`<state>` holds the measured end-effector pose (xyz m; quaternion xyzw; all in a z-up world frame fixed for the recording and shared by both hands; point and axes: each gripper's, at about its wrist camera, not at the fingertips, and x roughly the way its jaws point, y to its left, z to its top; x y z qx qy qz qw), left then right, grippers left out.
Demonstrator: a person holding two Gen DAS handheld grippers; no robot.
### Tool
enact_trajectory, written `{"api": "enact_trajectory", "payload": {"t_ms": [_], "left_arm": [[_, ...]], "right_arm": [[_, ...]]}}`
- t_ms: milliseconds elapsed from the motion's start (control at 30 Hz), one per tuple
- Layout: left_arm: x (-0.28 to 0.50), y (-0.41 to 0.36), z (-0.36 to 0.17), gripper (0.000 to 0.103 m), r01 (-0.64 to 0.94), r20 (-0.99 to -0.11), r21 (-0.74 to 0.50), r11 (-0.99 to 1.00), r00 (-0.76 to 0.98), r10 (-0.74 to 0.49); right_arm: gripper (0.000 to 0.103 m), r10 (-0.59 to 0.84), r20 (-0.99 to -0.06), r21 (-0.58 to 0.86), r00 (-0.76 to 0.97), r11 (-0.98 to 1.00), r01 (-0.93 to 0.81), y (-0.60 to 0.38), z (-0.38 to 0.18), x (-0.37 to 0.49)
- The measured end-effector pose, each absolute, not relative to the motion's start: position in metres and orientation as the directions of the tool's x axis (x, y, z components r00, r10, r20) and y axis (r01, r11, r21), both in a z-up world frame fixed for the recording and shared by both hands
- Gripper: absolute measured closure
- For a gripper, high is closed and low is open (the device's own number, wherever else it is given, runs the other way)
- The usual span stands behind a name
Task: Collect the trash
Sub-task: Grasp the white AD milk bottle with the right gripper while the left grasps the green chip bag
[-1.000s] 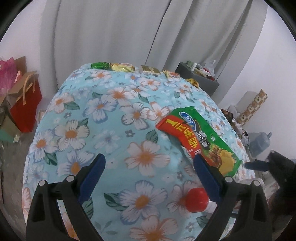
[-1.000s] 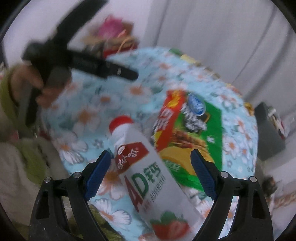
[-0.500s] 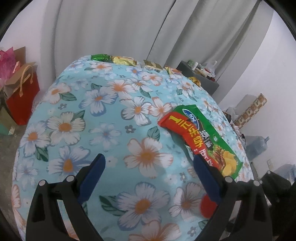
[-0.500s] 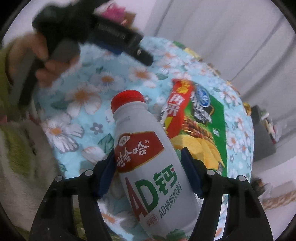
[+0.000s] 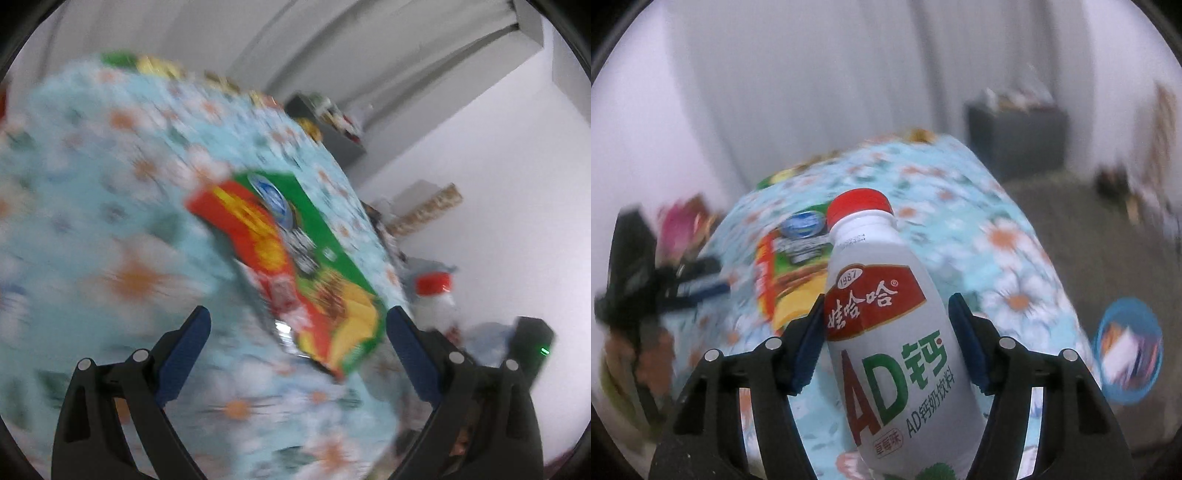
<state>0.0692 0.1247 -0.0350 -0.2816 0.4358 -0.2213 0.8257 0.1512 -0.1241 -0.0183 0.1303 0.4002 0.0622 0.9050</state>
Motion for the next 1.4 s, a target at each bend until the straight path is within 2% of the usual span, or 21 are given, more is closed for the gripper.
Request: {"api": "enact_trajectory", "payload": {"t_ms": [167,233,300,433,533,600,733,800,867,967,1067,1267,1400], "left_arm": [[0.088,0.103,-0.054,0.017,0.044,-0.649,-0.667,0.744,0.457,-0.608],[0.094,0.099,-0.052,0.019,0.047,-0.641,-0.676,0.735,0.454,-0.619],[0.098,0.097,-0.047,0.024,0.065,-0.595,-0.717,0.694,0.461,-0.658],[0.098,0.093,-0.034,0.024,0.141,-0.508,-0.750,0.646,0.501,-0.700],[0.108,0.088,-0.040,0.025,0.102,-0.537,-0.745,0.659,0.495,-0.684],[0.116,0.081,-0.050,0.029,0.040,-0.586,-0.729,0.683,0.479,-0.653],[0.120,0.078,-0.058,0.040,-0.001,-0.605,-0.713,0.701,0.507,-0.614],[0.122,0.075,-0.057,0.054,-0.012,-0.617,-0.694,0.719,0.525,-0.586],[0.122,0.073,-0.055,0.073,0.000,-0.613,-0.691,0.723,0.529,-0.587],[0.114,0.064,-0.038,0.090,0.132,-0.593,-0.630,0.765,0.555,-0.584],[0.101,0.055,-0.018,0.097,0.228,-0.596,-0.542,0.809,0.574,-0.562],[0.072,0.063,0.015,0.099,0.312,-0.615,-0.415,0.855,0.596,-0.516],[0.057,0.074,0.030,0.099,0.366,-0.664,-0.358,0.859,0.546,-0.510]], "right_arm": [[0.042,0.228,-0.725,0.405,0.650,0.904,0.135,-0.150,-0.026,0.157],[0.042,0.239,-0.719,0.437,0.652,0.885,0.158,-0.157,-0.030,0.155],[0.042,0.247,-0.708,0.460,0.661,0.872,0.167,-0.161,-0.031,0.150],[0.042,0.256,-0.695,0.494,0.672,0.849,0.187,-0.168,-0.033,0.149],[0.042,0.262,-0.686,0.512,0.679,0.836,0.196,-0.172,-0.034,0.147],[0.043,0.264,-0.684,0.518,0.680,0.833,0.197,-0.173,-0.034,0.146],[0.043,0.270,-0.676,0.526,0.685,0.828,0.193,-0.176,-0.035,0.145],[0.043,0.275,-0.673,0.531,0.687,0.826,0.190,-0.178,-0.036,0.145],[0.043,0.280,-0.670,0.537,0.688,0.823,0.188,-0.180,-0.036,0.145],[0.043,0.295,-0.656,0.553,0.695,0.814,0.177,-0.184,-0.036,0.143],[0.043,0.311,-0.644,0.568,0.699,0.806,0.165,-0.188,-0.037,0.142],[0.044,0.328,-0.625,0.582,0.708,0.801,0.141,-0.190,-0.035,0.140],[0.044,0.350,-0.595,0.609,0.723,0.783,0.122,-0.195,-0.032,0.135]]}}
